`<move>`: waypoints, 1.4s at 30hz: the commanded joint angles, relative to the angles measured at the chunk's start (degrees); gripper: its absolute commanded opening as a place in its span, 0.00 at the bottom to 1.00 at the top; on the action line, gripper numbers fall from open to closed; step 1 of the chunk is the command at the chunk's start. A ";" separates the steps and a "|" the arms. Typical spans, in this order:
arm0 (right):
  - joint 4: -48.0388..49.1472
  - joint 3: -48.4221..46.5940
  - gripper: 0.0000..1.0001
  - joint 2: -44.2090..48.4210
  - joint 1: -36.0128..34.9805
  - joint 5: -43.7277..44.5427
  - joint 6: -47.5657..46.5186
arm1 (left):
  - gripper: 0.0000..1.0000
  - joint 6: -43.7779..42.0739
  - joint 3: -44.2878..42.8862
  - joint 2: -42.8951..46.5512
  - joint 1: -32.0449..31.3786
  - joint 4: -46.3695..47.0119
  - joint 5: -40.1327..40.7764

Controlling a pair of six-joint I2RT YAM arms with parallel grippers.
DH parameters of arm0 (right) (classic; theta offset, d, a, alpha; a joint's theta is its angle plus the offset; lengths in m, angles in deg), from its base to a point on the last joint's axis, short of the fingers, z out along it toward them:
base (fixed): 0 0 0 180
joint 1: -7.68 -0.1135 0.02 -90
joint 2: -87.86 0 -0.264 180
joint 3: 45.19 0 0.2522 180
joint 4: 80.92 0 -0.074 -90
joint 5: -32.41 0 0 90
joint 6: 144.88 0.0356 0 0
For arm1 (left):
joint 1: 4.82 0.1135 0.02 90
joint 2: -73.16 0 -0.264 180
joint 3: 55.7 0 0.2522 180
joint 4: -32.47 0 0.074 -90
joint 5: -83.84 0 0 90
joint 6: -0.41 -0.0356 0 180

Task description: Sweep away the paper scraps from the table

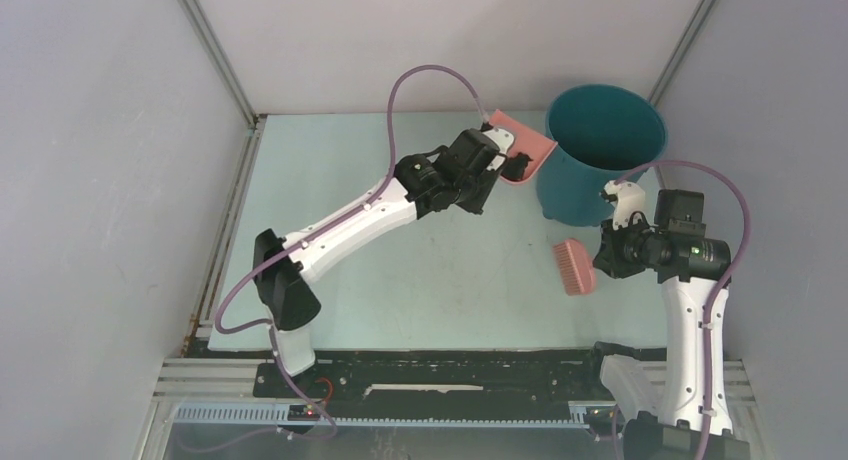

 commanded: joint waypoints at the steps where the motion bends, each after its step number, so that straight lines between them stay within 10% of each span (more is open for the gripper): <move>1: 0.13 -0.43 0.00 1.20 0.34 -1.65 -1.37 | 0.00 -2.36 -6.38 -0.98 0.42 -1.57 2.04; 15: 0.19 -0.38 0.00 1.12 0.51 -1.09 -0.86 | 0.00 -4.56 -30.82 -14.56 4.81 -5.23 -0.30; 28: -0.69 -0.56 0.00 1.44 0.49 -0.01 0.45 | 0.00 -10.85 -37.27 -21.47 4.79 9.93 2.46; 42: -3.54 -0.35 0.00 4.44 -0.05 -0.11 1.28 | 0.00 -51.66 -39.11 -31.65 0.94 35.98 11.88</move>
